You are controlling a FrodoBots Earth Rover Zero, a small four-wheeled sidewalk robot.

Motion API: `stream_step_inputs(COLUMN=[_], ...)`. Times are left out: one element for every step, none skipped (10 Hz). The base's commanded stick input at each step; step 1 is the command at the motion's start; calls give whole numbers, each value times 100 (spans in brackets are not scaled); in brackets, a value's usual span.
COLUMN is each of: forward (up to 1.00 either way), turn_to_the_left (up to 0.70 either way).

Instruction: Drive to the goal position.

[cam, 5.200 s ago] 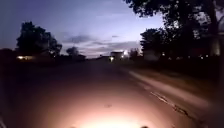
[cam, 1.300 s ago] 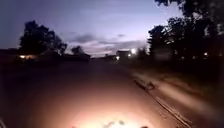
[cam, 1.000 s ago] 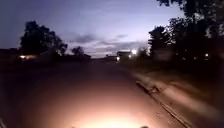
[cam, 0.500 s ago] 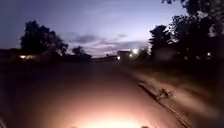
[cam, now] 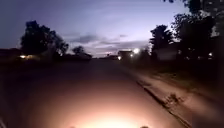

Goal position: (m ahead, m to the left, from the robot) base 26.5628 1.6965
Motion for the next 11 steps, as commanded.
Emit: stream_step_inputs(forward=[70,70,70,70,70,70,70,70,70,70,70], turn_to_the_left=[0,0,0,0,0,0,0,0,0,0,0])
